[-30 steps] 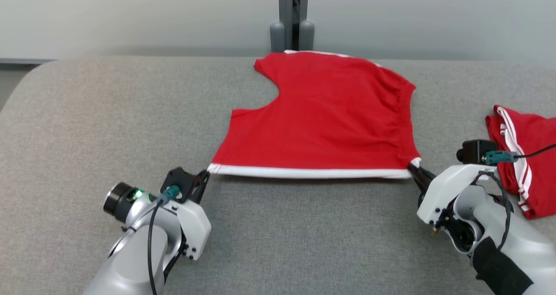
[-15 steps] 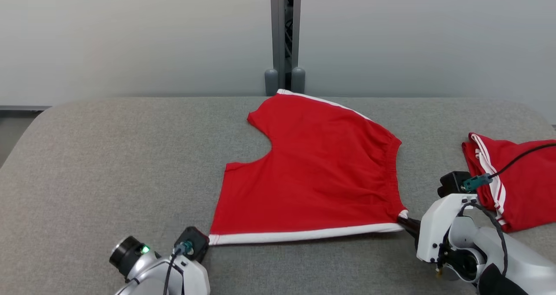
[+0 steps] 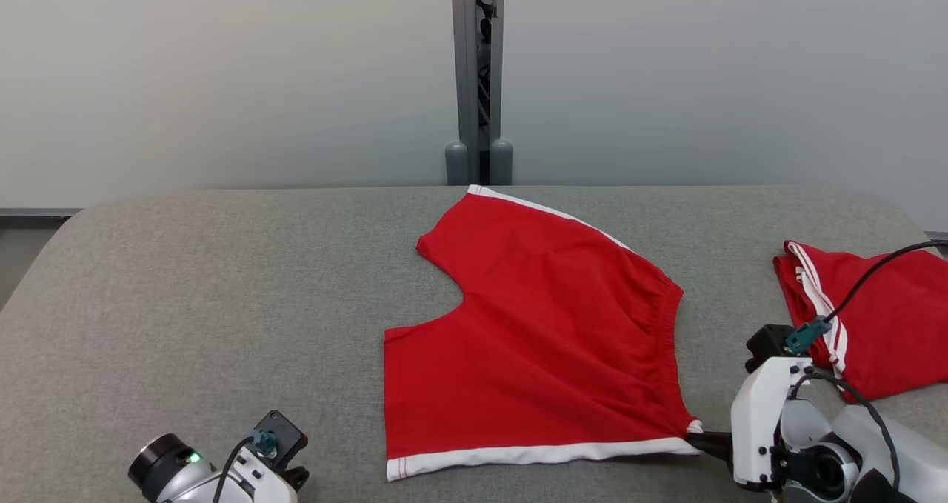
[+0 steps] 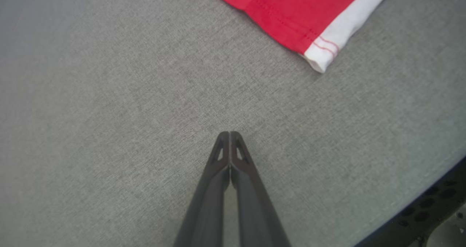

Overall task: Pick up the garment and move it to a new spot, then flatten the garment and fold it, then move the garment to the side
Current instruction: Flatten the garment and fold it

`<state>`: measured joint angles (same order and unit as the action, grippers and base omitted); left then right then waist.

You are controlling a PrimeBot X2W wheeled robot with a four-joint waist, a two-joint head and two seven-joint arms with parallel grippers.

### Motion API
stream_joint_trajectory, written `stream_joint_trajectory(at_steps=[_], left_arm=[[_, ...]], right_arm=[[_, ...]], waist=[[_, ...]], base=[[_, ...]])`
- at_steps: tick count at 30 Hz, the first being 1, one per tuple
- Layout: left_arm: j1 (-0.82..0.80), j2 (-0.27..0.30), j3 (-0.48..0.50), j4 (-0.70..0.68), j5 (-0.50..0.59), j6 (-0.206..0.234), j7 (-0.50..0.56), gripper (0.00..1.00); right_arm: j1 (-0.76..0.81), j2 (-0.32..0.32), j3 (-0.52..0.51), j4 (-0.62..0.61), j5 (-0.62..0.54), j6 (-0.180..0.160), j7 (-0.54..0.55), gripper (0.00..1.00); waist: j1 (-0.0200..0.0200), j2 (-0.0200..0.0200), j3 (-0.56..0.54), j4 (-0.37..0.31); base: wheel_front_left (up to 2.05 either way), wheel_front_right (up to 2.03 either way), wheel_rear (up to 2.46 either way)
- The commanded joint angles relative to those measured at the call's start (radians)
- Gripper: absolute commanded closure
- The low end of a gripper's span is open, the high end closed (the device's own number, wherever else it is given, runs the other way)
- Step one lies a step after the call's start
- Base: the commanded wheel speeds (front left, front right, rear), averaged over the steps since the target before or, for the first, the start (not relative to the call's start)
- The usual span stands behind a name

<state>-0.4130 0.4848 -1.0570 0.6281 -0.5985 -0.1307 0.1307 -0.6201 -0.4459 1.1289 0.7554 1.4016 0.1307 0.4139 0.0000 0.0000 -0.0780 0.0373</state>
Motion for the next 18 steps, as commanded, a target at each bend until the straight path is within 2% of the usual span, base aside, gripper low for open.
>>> stream_joint_trajectory(at_steps=[1, 5, 8, 15, 16, 17, 18], left_arm=[[0.018, 0.014, -0.004, -0.018, -0.008, 0.001, 0.009, 1.00], [0.038, 0.086, -0.016, -0.139, -0.047, 0.001, 0.068, 1.00], [0.061, 0.122, -0.011, -0.226, -0.070, 0.011, 0.104, 1.00], [0.084, 0.141, 0.035, -0.345, -0.122, 0.069, 0.100, 1.00], [0.086, 0.133, 0.049, -0.352, -0.128, 0.084, 0.085, 0.81], [0.089, 0.122, 0.068, -0.356, -0.138, 0.104, 0.063, 0.53], [0.095, 0.108, 0.087, -0.359, -0.152, 0.122, 0.040, 0.00]], right_arm=[[0.022, -0.010, 0.002, -0.005, 0.008, 0.000, 0.010, 1.00], [0.036, -0.030, 0.005, -0.020, 0.033, 0.000, 0.055, 1.00], [0.041, -0.045, -0.006, -0.044, 0.049, 0.000, 0.049, 1.00], [0.041, -0.047, -0.020, -0.065, 0.046, 0.000, -0.001, 1.00], [0.043, -0.046, -0.024, -0.067, 0.050, 0.000, -0.008, 1.00], [0.044, -0.045, -0.027, -0.069, 0.052, 0.000, -0.015, 1.00], [0.046, -0.045, -0.030, -0.070, 0.052, 0.000, -0.021, 1.00]], waist=[[0.0000, 0.0000, -0.002, 0.001], [0.0000, 0.0000, -0.007, 0.005], [0.0000, 0.0000, -0.008, 0.008], [0.0000, 0.0000, -0.001, 0.012], [0.0000, 0.0000, 0.001, 0.012], [0.0000, 0.0000, 0.003, 0.012], [0.0000, 0.0000, 0.005, 0.013]], base=[[0.00, 0.00, 0.00], [0.00, 0.00, 0.00], [0.00, 0.00, 0.00], [0.00, 0.00, 0.00], [0.00, 0.00, 0.00], [0.00, 0.00, 0.00], [0.00, 0.00, 0.00]])
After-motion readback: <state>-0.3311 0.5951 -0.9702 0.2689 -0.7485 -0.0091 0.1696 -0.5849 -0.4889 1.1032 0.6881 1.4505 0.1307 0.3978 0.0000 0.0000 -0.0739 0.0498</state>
